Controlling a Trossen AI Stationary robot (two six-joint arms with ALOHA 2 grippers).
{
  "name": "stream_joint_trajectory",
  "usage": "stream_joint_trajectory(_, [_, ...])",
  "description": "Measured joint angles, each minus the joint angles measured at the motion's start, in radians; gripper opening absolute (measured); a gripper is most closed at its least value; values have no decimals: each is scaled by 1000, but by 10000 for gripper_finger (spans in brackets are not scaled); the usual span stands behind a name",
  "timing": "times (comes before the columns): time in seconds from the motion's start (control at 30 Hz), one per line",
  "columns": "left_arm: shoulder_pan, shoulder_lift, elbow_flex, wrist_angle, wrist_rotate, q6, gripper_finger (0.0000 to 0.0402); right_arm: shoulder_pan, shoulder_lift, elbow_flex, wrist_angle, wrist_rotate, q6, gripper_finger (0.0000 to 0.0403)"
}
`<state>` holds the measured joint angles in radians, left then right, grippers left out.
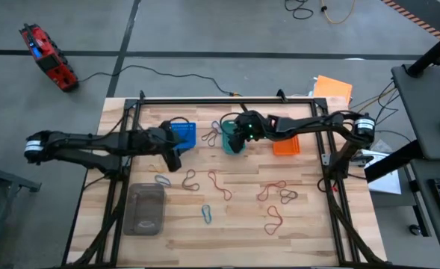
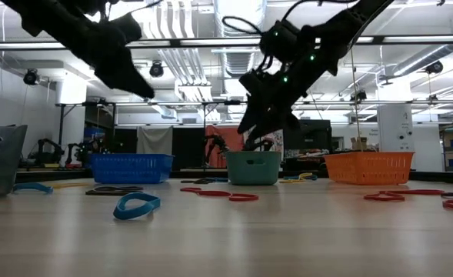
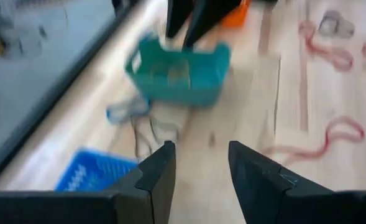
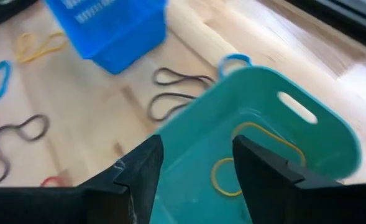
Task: Sort rubber bands into baskets
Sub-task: Put the bottom left black rubber band into the black bin
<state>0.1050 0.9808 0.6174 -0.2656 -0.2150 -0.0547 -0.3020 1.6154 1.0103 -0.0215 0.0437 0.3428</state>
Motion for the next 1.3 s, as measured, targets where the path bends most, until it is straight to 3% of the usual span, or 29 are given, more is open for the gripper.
stream_joint_trajectory(0.27, [-85,75,46,-128,130,-87,132,108,-92,0,-15,2,-58,180])
stream_joint_trajectory(0.6, [-239,173,45,-122,127,-219,132,235,-149,0,-35,9,-76,173])
stream_joint_trajectory(0.7, [-244,211,60,-128,126,-256,132,260,-157,0,-51,18,-69,173])
stream_joint_trajectory(0.93, [-246,294,71,-165,123,-330,132,302,-171,-1,-112,154,-70,173])
stream_joint_trajectory(1.3, [-248,455,75,-166,65,-438,132,295,-171,-1,-108,195,-135,173])
